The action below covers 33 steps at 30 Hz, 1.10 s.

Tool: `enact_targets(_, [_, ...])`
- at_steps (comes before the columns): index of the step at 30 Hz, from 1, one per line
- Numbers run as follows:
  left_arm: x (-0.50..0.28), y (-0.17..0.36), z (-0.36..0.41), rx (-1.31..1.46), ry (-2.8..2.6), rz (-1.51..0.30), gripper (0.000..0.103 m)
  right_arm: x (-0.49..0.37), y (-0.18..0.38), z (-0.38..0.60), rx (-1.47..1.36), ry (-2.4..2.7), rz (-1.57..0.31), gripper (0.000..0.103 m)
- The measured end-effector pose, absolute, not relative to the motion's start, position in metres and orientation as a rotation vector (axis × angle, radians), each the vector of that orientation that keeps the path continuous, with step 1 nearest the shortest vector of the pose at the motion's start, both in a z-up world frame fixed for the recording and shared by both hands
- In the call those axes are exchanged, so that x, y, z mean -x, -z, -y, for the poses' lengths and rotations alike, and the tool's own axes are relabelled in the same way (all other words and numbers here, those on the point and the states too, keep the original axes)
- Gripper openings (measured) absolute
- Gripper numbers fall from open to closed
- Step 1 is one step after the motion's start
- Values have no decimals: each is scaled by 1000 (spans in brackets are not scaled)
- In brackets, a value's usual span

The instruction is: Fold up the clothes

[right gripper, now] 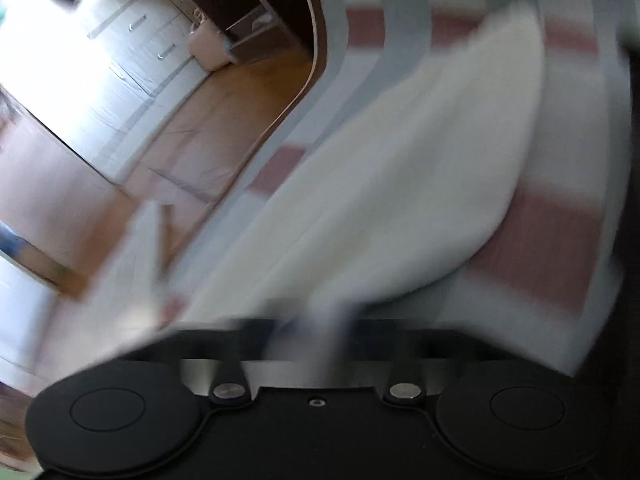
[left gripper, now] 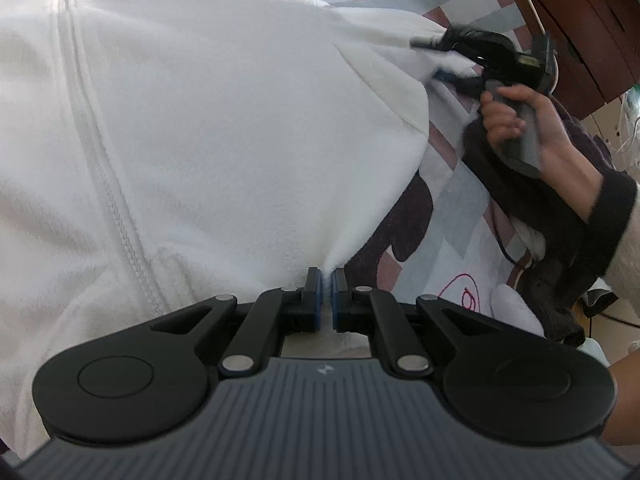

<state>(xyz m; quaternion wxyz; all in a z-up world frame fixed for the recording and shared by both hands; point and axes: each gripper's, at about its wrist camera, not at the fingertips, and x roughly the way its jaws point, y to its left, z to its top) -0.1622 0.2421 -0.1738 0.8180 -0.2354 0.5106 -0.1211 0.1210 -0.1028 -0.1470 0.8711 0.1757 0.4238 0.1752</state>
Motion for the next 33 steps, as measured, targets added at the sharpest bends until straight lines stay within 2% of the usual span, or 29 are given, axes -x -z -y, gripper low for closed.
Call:
enact_targets(2, [165,172,-244,509,260,-1081,4,-105,121,102,-202,-380,-702,7])
enact_targets(3, [166,171,-246,516,263,-1078,4,-100,115,101,-161,-376,-681,7])
enact_targets(6, [165,171,-247,520,275,-1080,4,-111,133,99,-71,-343,-759,7])
enact_targets(8, [163,175,-244,515,274,-1093,4,-118,151,87,52,-299,-818,12])
enact_targets(9, [163,175,-243,518,271,-1095,5,-115,147,86,61,-270,-808,21])
enact_targets(10, [164,174,-246,535,272,-1088,6,-111,143,85,68,-239,-802,40])
enact_targets(12, [169,164,-254,579,290,-1046,15,-98,126,87,78,-152,-789,49])
enact_targets(14, [178,146,-269,610,293,-946,48,-79,112,90,98,-97,-738,51])
enact_targets(16, [192,125,-287,615,224,-828,61,-64,98,85,120,-127,-692,51])
enact_targets(22, [252,111,-376,790,-212,-635,67,-32,68,24,141,-513,-700,51])
enact_targets(27, [311,121,-441,888,-550,-598,67,22,72,-44,204,-952,-815,51])
enact_targets(33, [346,144,-467,1046,-680,-576,67,102,79,-120,355,-1458,-917,50])
